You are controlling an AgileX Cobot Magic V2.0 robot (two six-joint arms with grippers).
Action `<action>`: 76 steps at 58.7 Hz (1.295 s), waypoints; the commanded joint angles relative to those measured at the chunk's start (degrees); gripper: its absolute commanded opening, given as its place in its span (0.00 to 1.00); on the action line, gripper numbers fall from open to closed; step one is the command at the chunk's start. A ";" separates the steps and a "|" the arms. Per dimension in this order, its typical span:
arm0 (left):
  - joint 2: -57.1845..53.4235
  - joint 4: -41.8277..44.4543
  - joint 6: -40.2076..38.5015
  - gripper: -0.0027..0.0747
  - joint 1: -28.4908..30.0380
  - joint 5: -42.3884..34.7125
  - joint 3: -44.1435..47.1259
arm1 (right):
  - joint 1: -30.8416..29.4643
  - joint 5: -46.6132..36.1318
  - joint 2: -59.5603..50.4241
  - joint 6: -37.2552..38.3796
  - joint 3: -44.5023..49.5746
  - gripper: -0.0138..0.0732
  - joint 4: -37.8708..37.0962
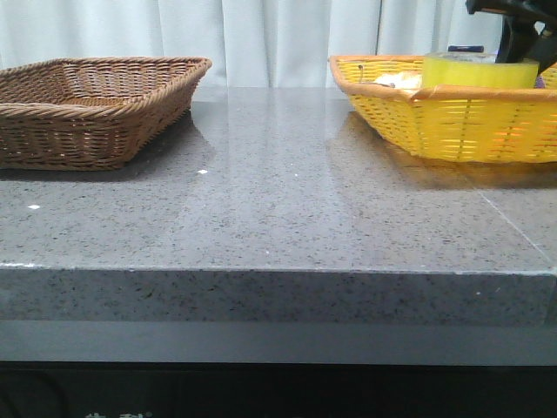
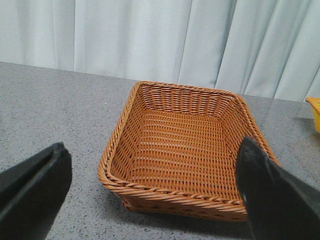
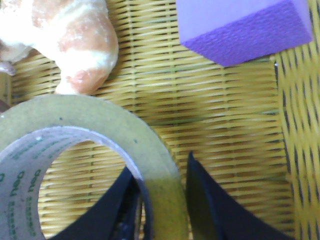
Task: Transfer tape with both arms
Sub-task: 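Close the right gripper on the tape roll and lift it out, then carry the tape roll to the table center and release it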
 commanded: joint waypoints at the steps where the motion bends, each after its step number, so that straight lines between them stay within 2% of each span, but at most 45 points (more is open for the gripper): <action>1: 0.53 -0.55 -0.53 0.86 0.15 -5.14 -2.18 | -0.16 -2.82 -5.73 -0.26 -2.55 0.40 0.63; 15: 0.53 -0.55 -0.53 0.86 0.15 -5.14 -2.18 | 2.44 -3.15 -12.52 -2.73 -2.55 0.40 1.93; 28: 0.53 -0.55 -0.53 0.86 0.15 -5.14 -2.18 | 11.67 -3.15 -16.68 -8.39 -2.28 0.40 7.67; 44: 0.53 -0.55 -0.53 0.86 0.15 -5.14 -2.18 | 24.35 -6.08 -16.35 -8.94 1.93 0.40 8.82; 56: 0.53 -0.55 -0.53 0.86 0.15 -5.14 -2.18 | 30.33 -8.85 -13.61 -8.94 8.23 0.40 8.82; 65: 0.53 -0.55 -0.53 0.86 0.15 -5.14 -2.18 | 33.40 -8.96 -9.73 -8.94 9.16 0.40 8.75; 76: 0.53 -0.55 -0.53 0.86 0.15 -5.14 -2.18 | 33.57 -9.60 -6.68 -8.94 9.16 0.41 7.88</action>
